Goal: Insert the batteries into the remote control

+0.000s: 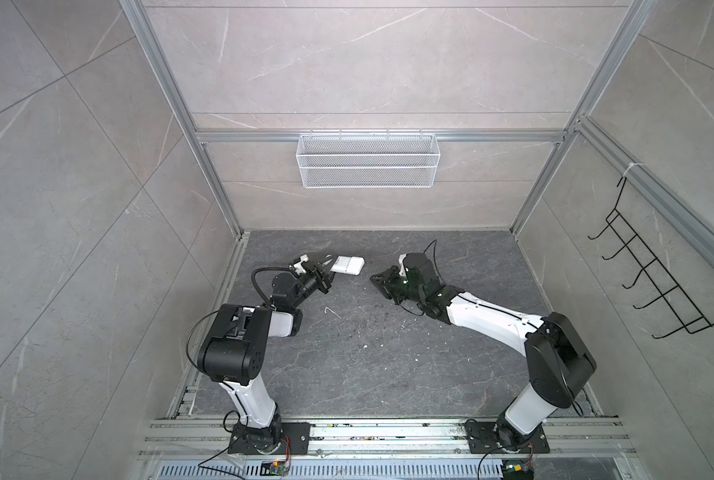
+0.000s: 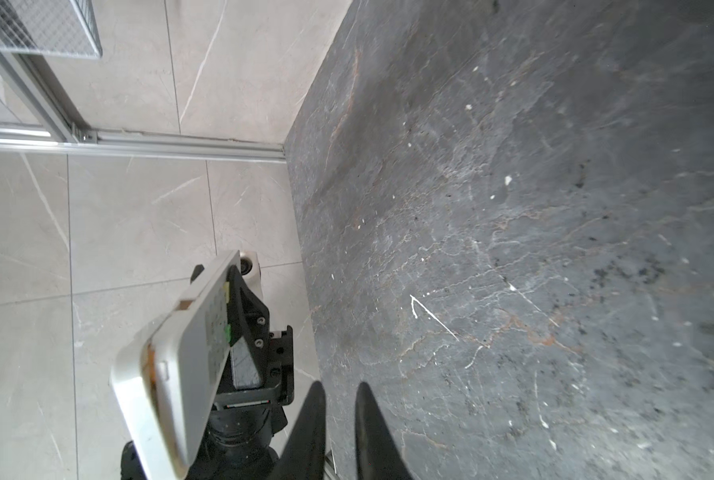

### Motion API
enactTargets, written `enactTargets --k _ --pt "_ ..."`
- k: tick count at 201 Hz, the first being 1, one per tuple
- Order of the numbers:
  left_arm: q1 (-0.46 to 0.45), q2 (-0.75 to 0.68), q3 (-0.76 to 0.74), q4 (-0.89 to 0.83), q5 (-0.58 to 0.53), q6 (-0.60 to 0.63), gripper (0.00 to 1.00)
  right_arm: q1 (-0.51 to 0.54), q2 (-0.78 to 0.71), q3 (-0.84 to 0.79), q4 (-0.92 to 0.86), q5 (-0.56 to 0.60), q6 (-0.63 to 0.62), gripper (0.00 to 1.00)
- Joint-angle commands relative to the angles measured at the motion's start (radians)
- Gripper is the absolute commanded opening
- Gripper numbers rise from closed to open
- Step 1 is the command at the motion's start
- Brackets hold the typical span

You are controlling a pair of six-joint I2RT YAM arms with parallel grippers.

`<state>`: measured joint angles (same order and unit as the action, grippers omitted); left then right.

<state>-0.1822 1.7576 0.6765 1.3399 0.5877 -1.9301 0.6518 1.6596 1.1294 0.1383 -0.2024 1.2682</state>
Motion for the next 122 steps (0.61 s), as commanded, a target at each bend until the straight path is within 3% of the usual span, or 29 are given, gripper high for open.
enactTargets --k 1,36,88,122 --pt "0.007 0.003 0.0 0.073 0.032 0.015 0.0 -0.002 -0.036 0.016 -0.027 -0.043 -0.124 0.39" --pt "0.009 0.018 -0.007 0.073 0.041 0.025 0.0 0.005 0.006 0.051 0.028 -0.128 -0.138 0.59" --pt "0.013 0.024 -0.016 0.074 0.049 0.034 0.0 0.008 -0.016 0.018 0.026 -0.076 -0.119 0.61" --pt "0.013 0.034 -0.02 0.073 0.058 0.04 0.0 0.014 -0.011 0.023 0.079 -0.108 -0.123 0.62"
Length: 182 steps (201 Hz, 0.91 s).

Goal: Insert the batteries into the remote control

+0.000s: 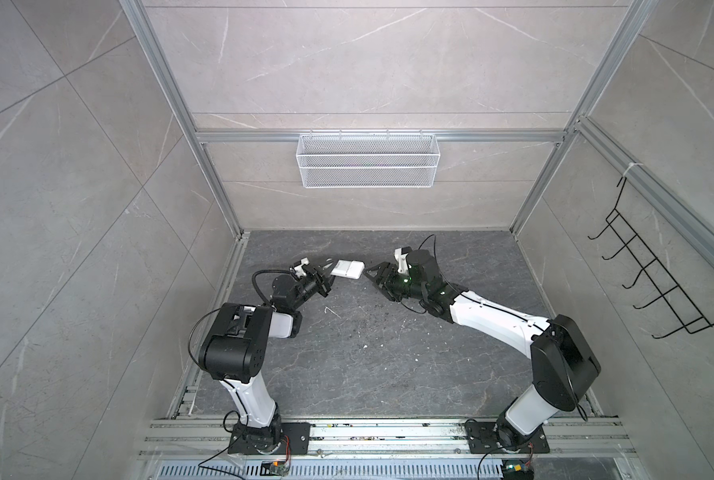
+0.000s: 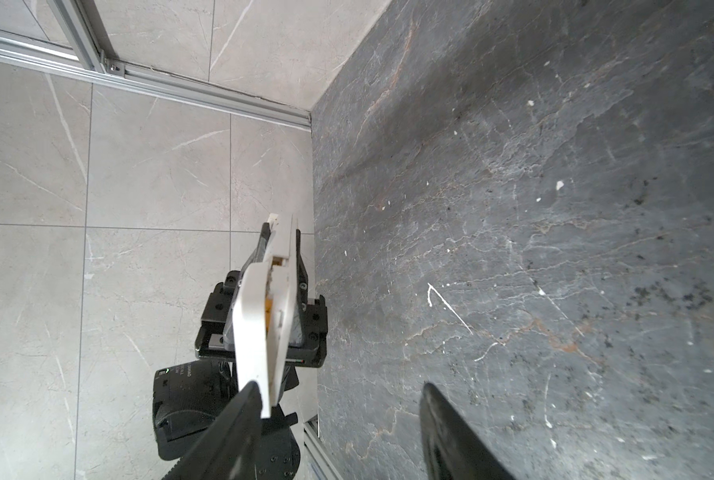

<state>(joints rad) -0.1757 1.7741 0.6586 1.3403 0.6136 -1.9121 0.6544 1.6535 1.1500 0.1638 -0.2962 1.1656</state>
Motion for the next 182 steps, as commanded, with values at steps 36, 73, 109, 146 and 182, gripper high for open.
enactTargets --k 36,73,109,146,182 --pt "0.005 0.024 -0.01 0.073 0.032 0.03 0.0 0.037 0.046 0.064 0.057 -0.038 -0.02 0.66" --pt "0.005 0.019 -0.013 0.073 0.035 0.03 0.0 0.043 0.081 0.085 0.071 -0.034 -0.001 0.71" --pt "0.003 0.007 -0.014 0.073 0.034 0.031 0.0 0.049 0.106 0.104 0.07 -0.024 0.016 0.67" --pt "-0.003 -0.013 -0.02 0.074 0.036 0.036 0.0 0.048 0.118 0.123 0.043 0.006 0.02 0.62" --pt "-0.007 -0.03 -0.025 0.073 0.032 0.036 0.0 0.047 0.139 0.142 0.024 0.021 0.033 0.5"
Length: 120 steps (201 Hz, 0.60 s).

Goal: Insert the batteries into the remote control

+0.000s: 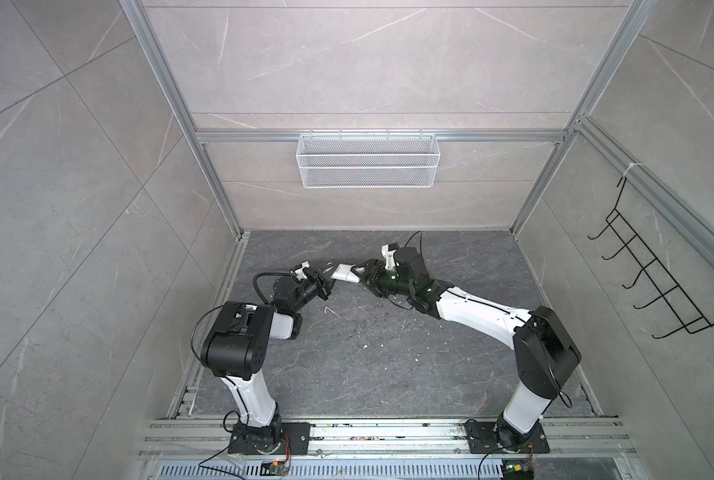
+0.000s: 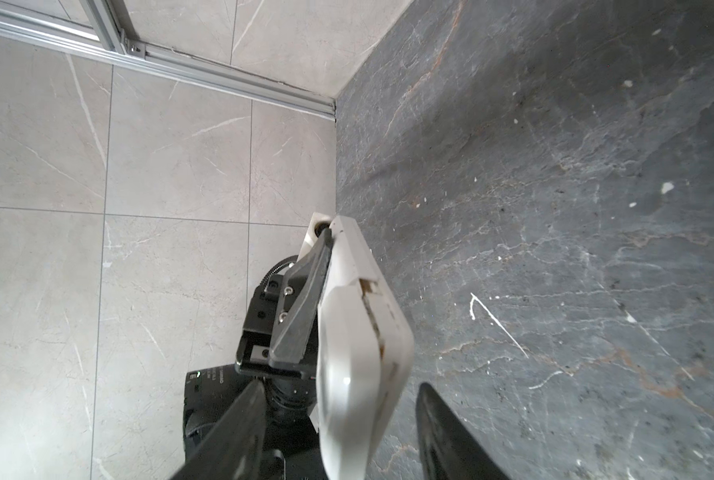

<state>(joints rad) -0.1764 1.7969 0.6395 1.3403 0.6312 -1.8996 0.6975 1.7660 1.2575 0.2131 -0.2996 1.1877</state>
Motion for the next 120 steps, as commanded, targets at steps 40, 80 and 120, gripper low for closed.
enactTargets --k 40,80,120 --pt "-0.01 -0.06 -0.005 0.073 0.013 0.022 0.0 0.005 0.037 0.035 -0.027 0.038 0.029 0.4" --pt "-0.024 -0.065 -0.005 0.073 0.004 0.022 0.0 0.001 0.044 0.033 -0.037 0.051 0.051 0.33" --pt "-0.04 -0.064 -0.003 0.074 -0.003 0.025 0.0 -0.008 0.053 0.033 -0.041 0.057 0.091 0.28"
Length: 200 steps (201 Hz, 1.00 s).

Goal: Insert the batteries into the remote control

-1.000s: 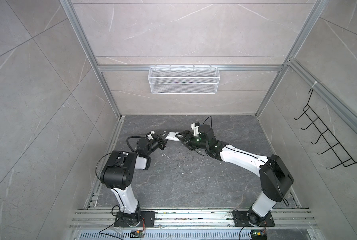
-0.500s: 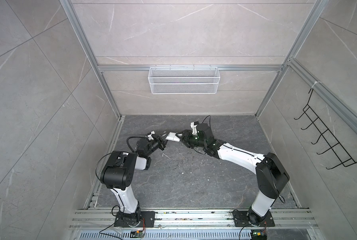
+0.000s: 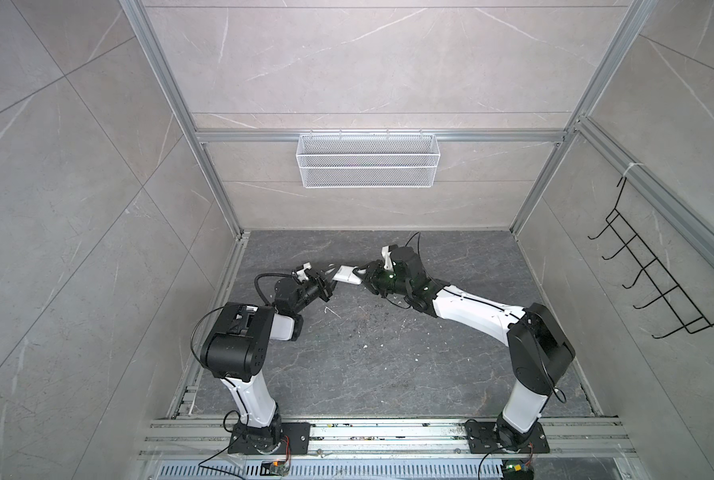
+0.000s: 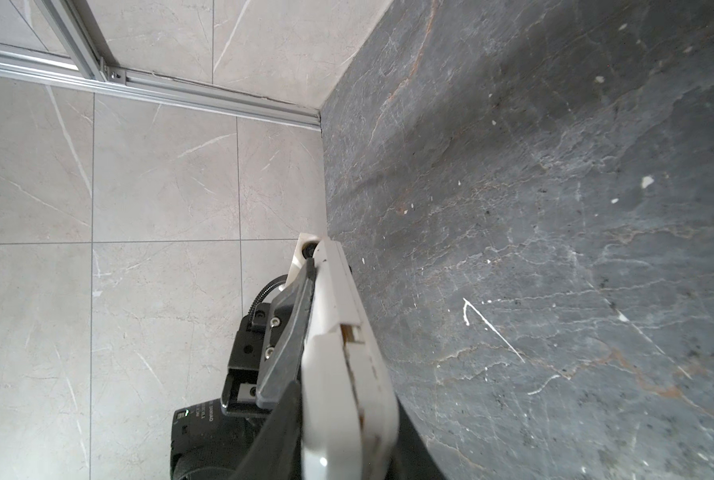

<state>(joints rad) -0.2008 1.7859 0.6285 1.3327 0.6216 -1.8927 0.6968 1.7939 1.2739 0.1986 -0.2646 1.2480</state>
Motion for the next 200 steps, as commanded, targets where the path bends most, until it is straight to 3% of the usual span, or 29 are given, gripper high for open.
enactTargets --k 1,96,165,200 --pt "-0.016 -0.053 0.007 0.081 0.007 0.017 0.0 -0.008 0.025 0.016 -0.027 0.022 0.033 0.28" --pt "-0.033 -0.043 -0.002 0.08 -0.006 0.041 0.0 -0.011 0.029 0.035 -0.087 0.006 0.101 0.3" --pt "-0.027 -0.028 0.005 0.081 -0.001 0.038 0.0 -0.017 -0.031 0.069 -0.149 -0.003 0.004 0.58" --pt "-0.016 -0.001 0.017 0.081 0.02 0.056 0.0 -0.033 -0.109 0.059 -0.267 0.018 -0.098 0.63"
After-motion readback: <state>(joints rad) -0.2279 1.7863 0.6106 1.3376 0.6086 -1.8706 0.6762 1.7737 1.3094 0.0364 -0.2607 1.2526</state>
